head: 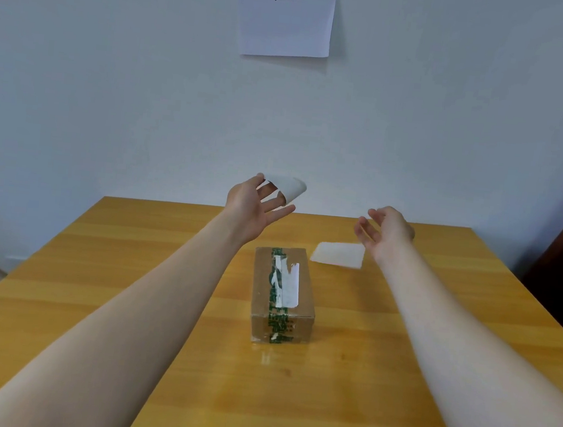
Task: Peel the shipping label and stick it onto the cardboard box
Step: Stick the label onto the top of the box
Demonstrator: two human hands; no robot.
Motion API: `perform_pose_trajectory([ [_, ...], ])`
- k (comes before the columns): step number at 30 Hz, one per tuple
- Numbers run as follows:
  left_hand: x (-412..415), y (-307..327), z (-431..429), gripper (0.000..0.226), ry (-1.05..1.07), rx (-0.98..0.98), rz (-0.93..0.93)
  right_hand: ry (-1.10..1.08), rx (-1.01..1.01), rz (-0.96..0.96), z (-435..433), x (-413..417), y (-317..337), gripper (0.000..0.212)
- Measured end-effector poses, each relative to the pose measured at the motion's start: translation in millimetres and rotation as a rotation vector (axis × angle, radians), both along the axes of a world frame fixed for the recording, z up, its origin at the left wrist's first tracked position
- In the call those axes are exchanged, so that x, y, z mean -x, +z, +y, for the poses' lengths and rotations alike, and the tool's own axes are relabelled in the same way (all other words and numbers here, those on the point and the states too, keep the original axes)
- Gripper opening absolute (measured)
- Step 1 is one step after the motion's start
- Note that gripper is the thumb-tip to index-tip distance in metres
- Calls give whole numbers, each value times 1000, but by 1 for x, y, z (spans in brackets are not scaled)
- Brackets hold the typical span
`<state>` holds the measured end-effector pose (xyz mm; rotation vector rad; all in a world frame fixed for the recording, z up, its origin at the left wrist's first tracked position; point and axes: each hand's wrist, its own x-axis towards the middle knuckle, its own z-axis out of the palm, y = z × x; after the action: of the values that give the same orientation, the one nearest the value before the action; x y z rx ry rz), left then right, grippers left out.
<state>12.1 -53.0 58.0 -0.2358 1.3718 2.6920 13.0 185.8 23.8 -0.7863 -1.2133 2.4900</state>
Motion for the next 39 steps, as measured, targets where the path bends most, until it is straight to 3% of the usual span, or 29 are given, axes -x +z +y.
perform_pose_trajectory([
  [7,-1,-4,11,31,-32,247,22,454,-674,161,-45,-4,29,17],
  [14,-8,-2,19,17,-91,444,120,557,-1042,205,-72,-6,31,47],
  [17,-11,0,22,17,-132,525,151,481,-1042,215,-76,-4,26,44],
  [22,-13,2,23,23,-182,588,153,409,-1025,202,-72,2,20,21],
  [25,-12,0,20,28,-163,624,93,375,-1006,156,-66,6,17,21],
  [39,-15,-42,-13,20,-118,868,111,517,-717,22,-63,4,-13,11],
])
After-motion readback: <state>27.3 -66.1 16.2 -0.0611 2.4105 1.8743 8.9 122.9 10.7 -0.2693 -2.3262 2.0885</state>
